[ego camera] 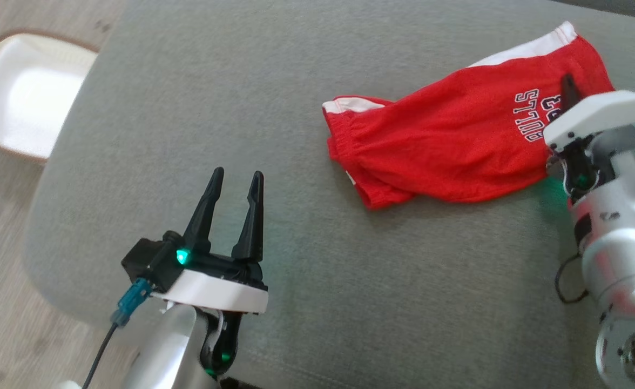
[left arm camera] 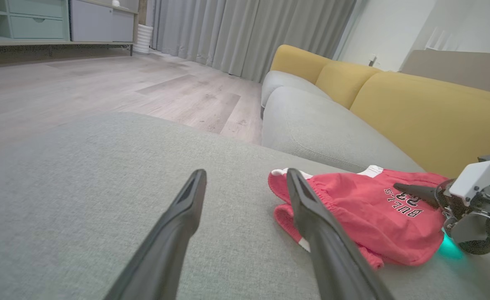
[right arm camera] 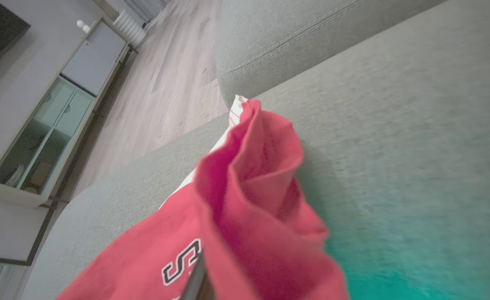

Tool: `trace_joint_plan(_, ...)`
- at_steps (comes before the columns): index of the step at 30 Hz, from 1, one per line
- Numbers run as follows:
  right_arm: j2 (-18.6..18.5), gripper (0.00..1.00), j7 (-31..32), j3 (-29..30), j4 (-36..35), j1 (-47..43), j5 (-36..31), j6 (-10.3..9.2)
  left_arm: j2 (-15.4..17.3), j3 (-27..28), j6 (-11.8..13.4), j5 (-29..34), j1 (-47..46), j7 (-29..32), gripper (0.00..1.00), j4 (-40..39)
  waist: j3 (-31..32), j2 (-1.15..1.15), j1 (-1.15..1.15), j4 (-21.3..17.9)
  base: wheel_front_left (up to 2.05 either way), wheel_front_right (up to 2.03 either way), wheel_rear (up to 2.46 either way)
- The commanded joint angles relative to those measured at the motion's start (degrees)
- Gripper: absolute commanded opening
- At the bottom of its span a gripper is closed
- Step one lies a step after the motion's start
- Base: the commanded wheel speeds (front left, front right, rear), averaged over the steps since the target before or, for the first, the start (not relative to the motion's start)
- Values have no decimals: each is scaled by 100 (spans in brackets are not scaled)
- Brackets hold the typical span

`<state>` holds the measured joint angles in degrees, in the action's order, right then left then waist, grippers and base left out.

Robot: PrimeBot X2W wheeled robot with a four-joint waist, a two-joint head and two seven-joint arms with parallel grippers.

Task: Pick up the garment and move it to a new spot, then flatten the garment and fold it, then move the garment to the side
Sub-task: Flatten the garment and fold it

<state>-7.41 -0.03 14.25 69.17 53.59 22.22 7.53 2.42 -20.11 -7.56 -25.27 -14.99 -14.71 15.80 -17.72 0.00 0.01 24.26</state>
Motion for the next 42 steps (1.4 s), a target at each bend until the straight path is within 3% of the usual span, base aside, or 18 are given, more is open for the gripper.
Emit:
trace_joint_plan(1,133,0,-110,-78,-179,-94,86,-4,46,224,8,67,-117,-29,100,-155,125,0,-1,-159,0,0,0)
trace_joint_plan(14,393,0,-1070,-117,-1056,-1524,869,-4,46,407,8,397,218,-29,100,-105,746,0,-1,-1191,0,0,0)
trace_joint_plan(19,439,0,-1267,-41,-1397,-2041,1200,-4,74,278,8,475,339,-29,100,-35,854,0,-1,-1409,0,0,0)
trace_joint_plan(30,452,0,-1401,-581,-1784,-2436,1721,-4,162,255,8,454,332,-29,100,-6,968,0,-1,-1509,0,0,0)
trace_joint_plan(42,453,0,-1488,-1197,-2238,-2402,1868,-4,162,258,8,449,379,-29,100,45,1078,0,-1,-1280,0,0,0)
